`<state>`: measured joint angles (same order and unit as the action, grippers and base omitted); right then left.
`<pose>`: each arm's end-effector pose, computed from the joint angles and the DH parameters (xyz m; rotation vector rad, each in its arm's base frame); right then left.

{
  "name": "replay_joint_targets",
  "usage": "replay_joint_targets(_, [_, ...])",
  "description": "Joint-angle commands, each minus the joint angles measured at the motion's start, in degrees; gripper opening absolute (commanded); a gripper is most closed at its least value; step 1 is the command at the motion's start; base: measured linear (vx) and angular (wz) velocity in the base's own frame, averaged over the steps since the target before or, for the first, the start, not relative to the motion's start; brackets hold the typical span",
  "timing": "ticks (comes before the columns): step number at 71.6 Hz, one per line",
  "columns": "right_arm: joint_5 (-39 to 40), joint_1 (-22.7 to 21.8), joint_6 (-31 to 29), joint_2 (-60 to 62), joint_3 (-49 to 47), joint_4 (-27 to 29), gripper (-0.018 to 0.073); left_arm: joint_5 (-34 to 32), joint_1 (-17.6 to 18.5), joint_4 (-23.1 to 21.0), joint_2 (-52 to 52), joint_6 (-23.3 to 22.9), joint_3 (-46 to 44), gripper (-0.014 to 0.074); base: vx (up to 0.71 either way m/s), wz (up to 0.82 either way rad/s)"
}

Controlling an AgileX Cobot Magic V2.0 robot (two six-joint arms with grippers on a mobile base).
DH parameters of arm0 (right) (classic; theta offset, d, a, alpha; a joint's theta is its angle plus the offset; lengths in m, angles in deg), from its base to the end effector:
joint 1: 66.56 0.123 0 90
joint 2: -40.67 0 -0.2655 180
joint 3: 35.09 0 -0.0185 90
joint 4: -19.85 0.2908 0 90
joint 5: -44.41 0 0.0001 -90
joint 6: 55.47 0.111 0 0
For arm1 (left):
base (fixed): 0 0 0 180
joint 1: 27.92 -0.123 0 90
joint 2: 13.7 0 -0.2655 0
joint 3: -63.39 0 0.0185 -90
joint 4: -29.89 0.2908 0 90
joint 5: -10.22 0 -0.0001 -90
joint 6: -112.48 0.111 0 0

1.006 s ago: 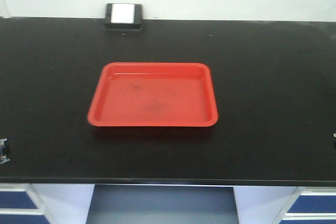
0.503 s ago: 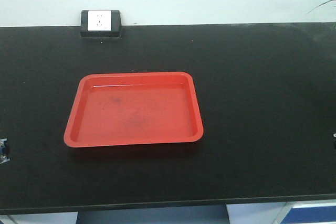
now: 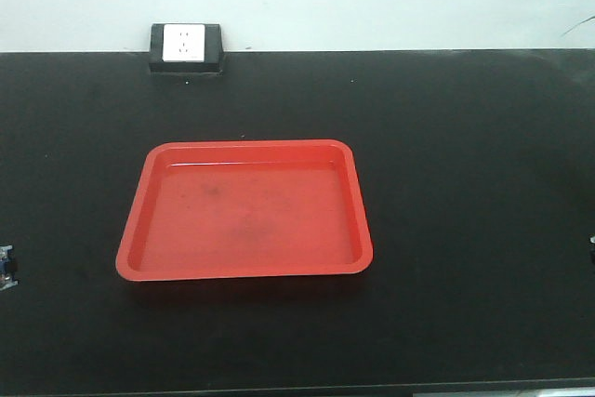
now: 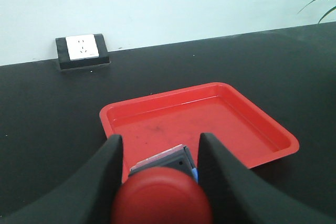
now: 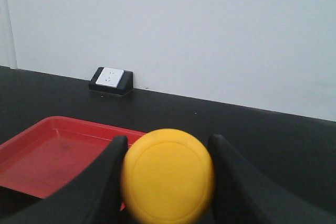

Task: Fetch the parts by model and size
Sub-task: 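Drive the base to the bench with the red tray, holding both buttons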

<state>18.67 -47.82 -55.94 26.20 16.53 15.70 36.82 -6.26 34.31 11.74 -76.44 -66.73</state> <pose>0.1073 0.0327 0.3206 -0.2952 1.5770 0.1717 0.1366 -0.0501 0.3058 0.2347 1.7722 -0.3042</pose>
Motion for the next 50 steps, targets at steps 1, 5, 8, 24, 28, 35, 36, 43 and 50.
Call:
replay_joint_targets(1, [5.0, -0.1, -0.3, -0.8, -1.5, -0.5, -0.0010, -5.0, 0.1, 0.0, 0.7, -0.1, -1.5, -0.0007, 0.06, 0.04])
replay_joint_targets(5, [5.0, -0.1, -0.3, -0.8, -1.5, -0.5, -0.0010, -5.0, 0.1, 0.0, 0.7, -0.1, -1.5, -0.0007, 0.05, 0.04])
replay_joint_targets(8, [5.0, -0.1, -0.3, -0.8, -1.5, -0.5, -0.0010, -5.0, 0.1, 0.0, 0.7, -0.1, -1.5, -0.0007, 0.05, 0.04])
replay_joint_targets(24, [5.0, -0.1, -0.3, -0.8, -1.5, -0.5, -0.0010, -5.0, 0.1, 0.0, 0.7, -0.1, -1.5, -0.0007, 0.04, 0.03])
replay_joint_targets(28, [5.0, -0.1, -0.3, -0.8, -1.5, -0.5, -0.0010, -5.0, 0.1, 0.0, 0.7, -0.1, -1.5, -0.0007, 0.03, 0.01])
replay_joint_targets(35, [5.0, -0.1, -0.3, -0.8, -1.5, -0.5, -0.0010, -5.0, 0.1, 0.0, 0.7, -0.1, -1.5, -0.0007, 0.03, 0.01])
replay_joint_targets(36, [5.0, -0.1, -0.3, -0.8, -1.5, -0.5, -0.0010, -5.0, 0.1, 0.0, 0.7, -0.1, -1.5, -0.0007, 0.03, 0.01])
replay_joint_targets(43, [5.0, -0.1, -0.3, -0.8, -1.5, -0.5, -0.0010, -5.0, 0.1, 0.0, 0.7, -0.1, -1.5, -0.0007, 0.03, 0.01])
replay_joint_targets(50, [5.0, -0.1, -0.3, -0.8, -1.5, -0.5, -0.0010, -5.0, 0.1, 0.0, 0.7, -0.1, -1.5, -0.0007, 0.03, 0.01])
